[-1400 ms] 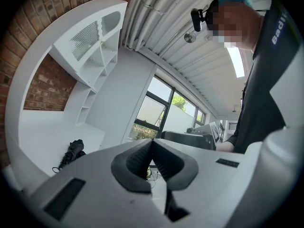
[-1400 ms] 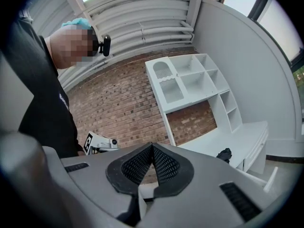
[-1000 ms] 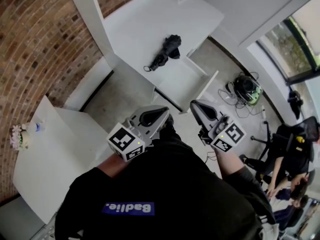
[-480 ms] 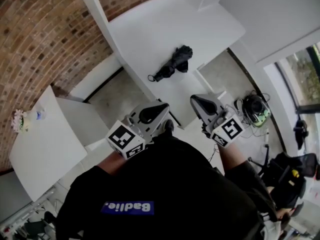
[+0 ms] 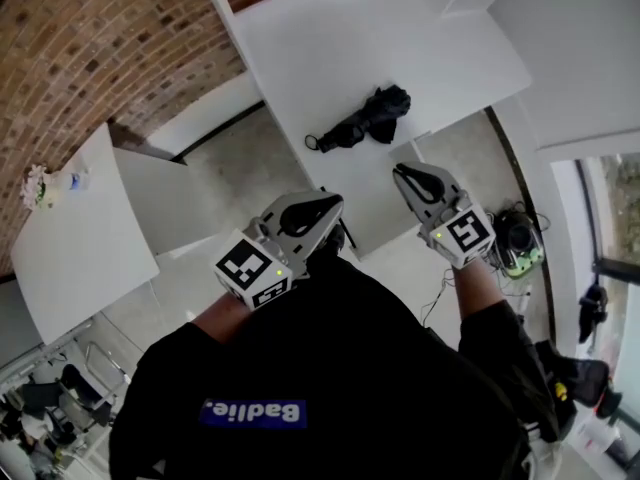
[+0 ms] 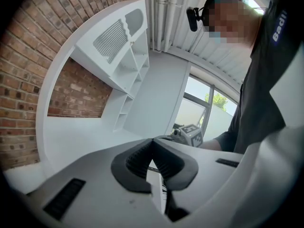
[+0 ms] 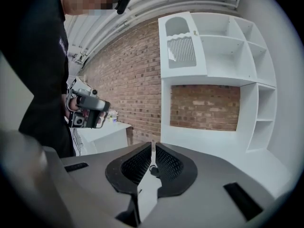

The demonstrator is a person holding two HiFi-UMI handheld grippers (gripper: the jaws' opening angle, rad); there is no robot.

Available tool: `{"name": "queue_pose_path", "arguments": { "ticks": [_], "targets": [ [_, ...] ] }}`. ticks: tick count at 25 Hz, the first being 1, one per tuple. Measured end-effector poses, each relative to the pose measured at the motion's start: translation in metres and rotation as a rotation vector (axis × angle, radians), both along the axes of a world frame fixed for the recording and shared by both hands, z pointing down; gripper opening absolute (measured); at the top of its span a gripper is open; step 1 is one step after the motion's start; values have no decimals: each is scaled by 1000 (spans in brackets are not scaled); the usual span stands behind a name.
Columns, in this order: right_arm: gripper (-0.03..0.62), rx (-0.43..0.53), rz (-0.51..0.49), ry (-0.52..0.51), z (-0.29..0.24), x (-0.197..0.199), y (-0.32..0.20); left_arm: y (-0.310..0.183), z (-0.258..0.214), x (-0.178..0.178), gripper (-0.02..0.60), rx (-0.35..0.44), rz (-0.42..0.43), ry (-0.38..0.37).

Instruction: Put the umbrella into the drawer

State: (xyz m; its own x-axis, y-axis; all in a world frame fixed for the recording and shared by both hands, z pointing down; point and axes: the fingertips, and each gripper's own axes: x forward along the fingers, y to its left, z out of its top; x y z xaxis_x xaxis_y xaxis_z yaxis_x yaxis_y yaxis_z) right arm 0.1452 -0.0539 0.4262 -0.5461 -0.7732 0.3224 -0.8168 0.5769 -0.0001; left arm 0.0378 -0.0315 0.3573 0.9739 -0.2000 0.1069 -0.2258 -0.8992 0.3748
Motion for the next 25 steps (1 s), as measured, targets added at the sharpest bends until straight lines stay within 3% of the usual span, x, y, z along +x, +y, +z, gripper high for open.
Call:
{"name": "queue_pose_path", "arguments": {
  "ticks": [13, 18, 25],
  "targets": [
    [140, -85, -208, 307, 76, 15, -55, -19, 0, -22, 3, 3, -156, -16],
    [166, -121, -329, 490, 122, 17, -81, -25, -3, -31, 3, 8, -204, -20],
    [199, -123, -560, 852, 174, 23, -104, -29, 7, -39, 3, -15, -243, -46]
  ]
}}
